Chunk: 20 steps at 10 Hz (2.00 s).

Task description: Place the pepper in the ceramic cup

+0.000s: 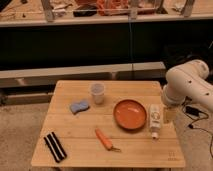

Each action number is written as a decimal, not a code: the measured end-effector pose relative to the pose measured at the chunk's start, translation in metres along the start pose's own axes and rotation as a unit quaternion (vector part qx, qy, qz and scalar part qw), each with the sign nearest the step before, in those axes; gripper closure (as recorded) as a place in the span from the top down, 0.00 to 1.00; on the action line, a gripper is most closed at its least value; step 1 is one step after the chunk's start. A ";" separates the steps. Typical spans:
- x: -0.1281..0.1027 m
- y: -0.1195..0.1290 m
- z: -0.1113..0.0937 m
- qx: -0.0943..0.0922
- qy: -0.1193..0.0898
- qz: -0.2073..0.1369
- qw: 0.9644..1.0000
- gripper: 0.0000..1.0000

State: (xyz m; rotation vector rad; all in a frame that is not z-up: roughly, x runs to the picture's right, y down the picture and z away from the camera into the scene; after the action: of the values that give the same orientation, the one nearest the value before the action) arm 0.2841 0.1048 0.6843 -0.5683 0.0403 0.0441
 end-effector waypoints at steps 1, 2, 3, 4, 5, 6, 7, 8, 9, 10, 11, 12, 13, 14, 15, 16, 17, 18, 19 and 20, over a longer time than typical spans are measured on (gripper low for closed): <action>0.000 0.000 0.000 0.000 0.000 0.000 1.000 0.80; 0.000 0.000 0.000 0.000 0.000 0.000 1.000 0.80; 0.000 0.000 0.000 0.000 0.000 0.000 1.000 0.80; 0.000 0.000 0.000 0.000 0.000 0.000 1.000 0.80; 0.000 0.000 0.000 0.000 0.000 0.000 1.000 0.80; 0.000 0.000 0.000 0.000 0.000 0.000 1.000 0.80; 0.000 0.000 0.000 0.000 0.000 0.000 1.000 0.80; 0.000 0.000 0.000 0.000 0.000 0.000 1.000 0.80; 0.000 0.000 0.000 0.000 0.000 0.000 1.000 0.80; 0.000 0.000 0.000 0.000 0.000 0.000 1.000 0.80; 0.000 0.000 0.000 0.000 0.000 0.000 1.000 0.80; 0.000 0.000 0.000 0.000 0.000 0.000 1.000 0.80; 0.000 0.000 0.000 0.000 0.000 0.000 1.000 0.80; 0.000 0.001 0.000 0.000 0.000 0.000 1.000 0.80; -0.004 0.003 0.001 -0.001 -0.001 -0.003 1.000 0.80; -0.010 0.005 0.002 -0.001 -0.002 -0.007 1.000 0.80; -0.028 0.009 0.002 -0.003 -0.007 -0.012 1.000 0.80; -0.039 0.011 0.003 -0.003 -0.009 -0.017 1.000 0.80; -0.048 0.014 0.004 -0.005 -0.013 -0.023 1.000 0.80; -0.052 0.016 0.005 -0.005 -0.015 -0.028 0.999 0.80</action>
State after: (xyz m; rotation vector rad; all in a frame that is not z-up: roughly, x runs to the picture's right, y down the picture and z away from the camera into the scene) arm 0.2319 0.1195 0.6827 -0.5784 -0.0058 -0.0017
